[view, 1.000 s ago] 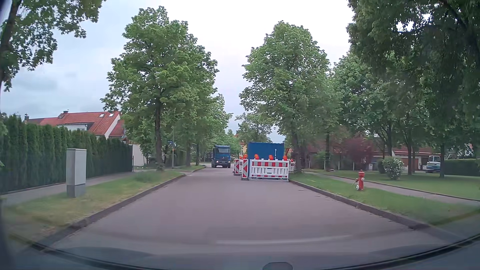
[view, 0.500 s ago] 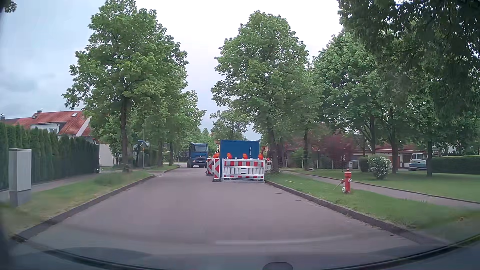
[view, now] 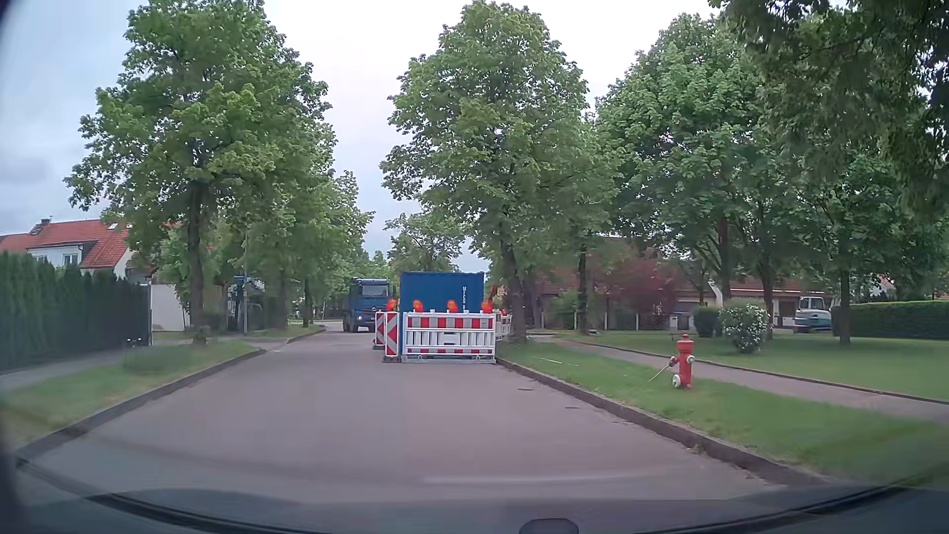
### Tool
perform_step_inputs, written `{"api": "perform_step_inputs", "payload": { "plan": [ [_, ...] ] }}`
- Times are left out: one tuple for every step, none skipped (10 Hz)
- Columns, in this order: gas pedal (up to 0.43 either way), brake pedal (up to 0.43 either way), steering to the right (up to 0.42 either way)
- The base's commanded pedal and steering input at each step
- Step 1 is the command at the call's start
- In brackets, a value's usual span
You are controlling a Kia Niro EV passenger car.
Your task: Follow the waypoints while adhering to traffic rules and regulations
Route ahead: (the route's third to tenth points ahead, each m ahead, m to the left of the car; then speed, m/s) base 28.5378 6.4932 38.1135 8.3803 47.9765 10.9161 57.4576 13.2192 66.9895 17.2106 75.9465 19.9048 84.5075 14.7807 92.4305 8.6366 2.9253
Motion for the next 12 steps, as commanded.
{"api": "perform_step_inputs", "payload": {
  "plan": [
    [0.008, 0.000, 0.054],
    [0.008, 0.000, 0.032],
    [0.008, 0.000, 0.009],
    [0.000, 0.000, -0.014],
    [0.000, 0.000, -0.036],
    [0.000, 0.000, -0.056],
    [0.000, 0.000, -0.079],
    [0.000, 0.000, -0.099],
    [0.000, 0.000, -0.124],
    [0.000, 0.000, -0.141],
    [0.000, 0.000, -0.159],
    [0.000, 0.000, -0.173]
  ]
}}
